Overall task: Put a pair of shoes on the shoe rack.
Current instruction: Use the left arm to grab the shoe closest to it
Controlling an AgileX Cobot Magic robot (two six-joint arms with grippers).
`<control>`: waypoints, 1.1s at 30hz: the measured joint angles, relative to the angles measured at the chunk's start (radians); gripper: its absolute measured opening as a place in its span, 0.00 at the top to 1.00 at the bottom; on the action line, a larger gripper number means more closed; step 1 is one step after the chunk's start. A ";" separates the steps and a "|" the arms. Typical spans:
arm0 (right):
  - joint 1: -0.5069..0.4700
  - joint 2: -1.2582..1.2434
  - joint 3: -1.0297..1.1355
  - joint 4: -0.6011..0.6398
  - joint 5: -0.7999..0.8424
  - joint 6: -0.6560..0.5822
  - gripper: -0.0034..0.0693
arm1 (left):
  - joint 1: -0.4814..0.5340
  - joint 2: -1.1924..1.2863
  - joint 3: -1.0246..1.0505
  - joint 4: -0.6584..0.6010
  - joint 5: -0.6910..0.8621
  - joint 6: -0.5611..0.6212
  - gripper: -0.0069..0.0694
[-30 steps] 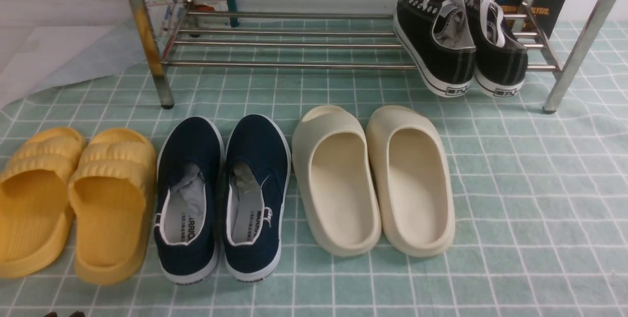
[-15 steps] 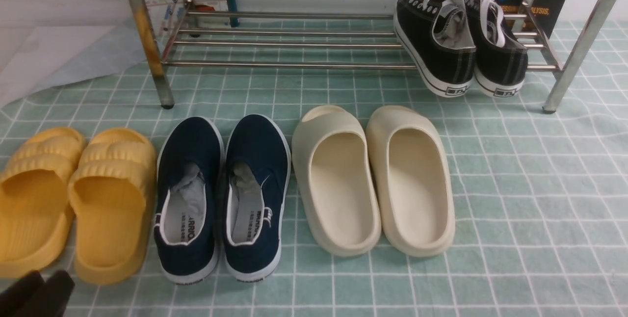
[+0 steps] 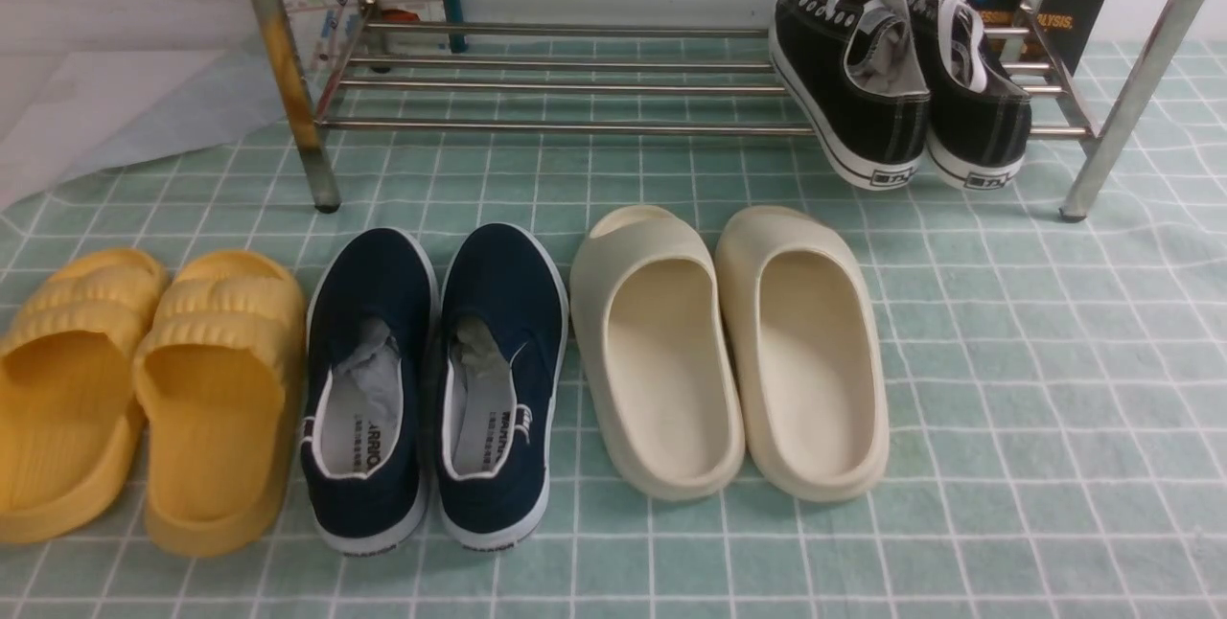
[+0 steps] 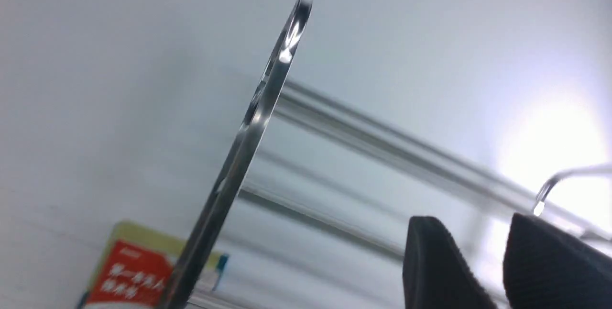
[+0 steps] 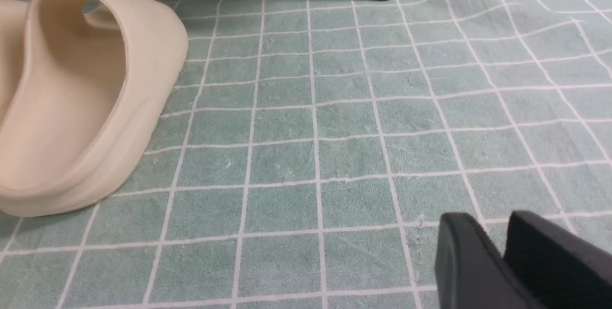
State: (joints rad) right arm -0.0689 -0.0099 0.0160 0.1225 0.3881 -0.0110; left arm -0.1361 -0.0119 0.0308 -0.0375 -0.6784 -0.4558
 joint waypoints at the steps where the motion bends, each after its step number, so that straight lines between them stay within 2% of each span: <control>1: 0.000 0.000 0.000 0.000 0.000 0.000 0.72 | 0.000 0.000 -0.008 0.002 -0.024 -0.061 0.61; 2: 0.000 0.000 0.000 0.000 0.000 0.000 0.72 | 0.000 0.000 -0.044 0.017 -0.004 -0.118 0.63; 4: 0.000 0.000 0.000 0.000 0.000 0.000 0.71 | 0.000 0.000 -0.080 0.037 0.032 -0.140 0.66; 5: 0.000 0.000 0.000 0.000 0.000 0.000 0.71 | 0.000 0.000 -0.180 0.106 0.169 -0.169 0.74; 8: 0.000 0.000 0.000 0.000 0.000 0.000 0.70 | 0.000 0.041 -0.376 0.212 0.423 -0.179 0.91; 9: 0.000 0.000 0.000 0.000 0.000 0.000 0.70 | 0.000 0.055 -0.407 0.223 0.463 -0.180 0.93; 11: 0.000 0.000 0.000 0.000 0.000 0.000 0.70 | 0.000 0.179 -0.583 0.261 0.715 -0.187 0.93; 12: 0.000 0.000 0.000 0.000 0.000 0.000 0.70 | 0.000 0.191 -0.593 0.261 0.715 -0.187 0.93; 13: 0.000 0.000 0.000 0.000 0.000 0.000 0.69 | 0.000 0.271 -0.646 0.270 0.806 -0.190 0.93; 16: 0.000 0.000 0.000 0.000 0.000 0.000 0.69 | 0.000 0.450 -0.690 0.266 0.905 -0.195 0.93; 20: 0.000 0.000 0.000 0.000 0.000 0.000 0.67 | 0.000 0.646 -0.694 0.186 0.993 -0.182 0.93; 22: 0.000 0.000 0.000 0.000 0.000 0.000 0.67 | 0.000 0.781 -0.715 0.026 1.115 -0.109 0.93; 23: 0.000 0.000 0.000 0.000 0.000 0.000 0.67 | 0.000 0.802 -0.718 0.014 1.138 -0.100 0.93; 24: 0.000 0.000 0.000 0.000 0.000 0.000 0.67 | 0.000 0.833 -0.731 -0.034 1.173 -0.054 0.93; 26: 0.000 0.000 0.000 0.000 0.000 0.000 0.66 | 0.000 0.971 -0.791 -0.156 1.329 0.131 0.93; 27: 0.000 0.000 0.000 0.000 0.000 0.000 0.66 | 0.000 1.024 -0.817 -0.193 1.380 0.185 0.93; 29: 0.000 0.000 0.000 0.000 0.000 0.000 0.66 | 0.000 1.123 -0.858 -0.235 1.444 0.232 0.93; 33: 0.000 0.000 0.000 0.000 0.000 0.000 0.65 | 0.000 1.260 -0.912 -0.207 1.462 0.226 0.92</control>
State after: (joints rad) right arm -0.0689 -0.0099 0.0160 0.1225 0.3881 -0.0110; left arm -0.1361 1.2480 -0.8811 -0.2441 0.7838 -0.2294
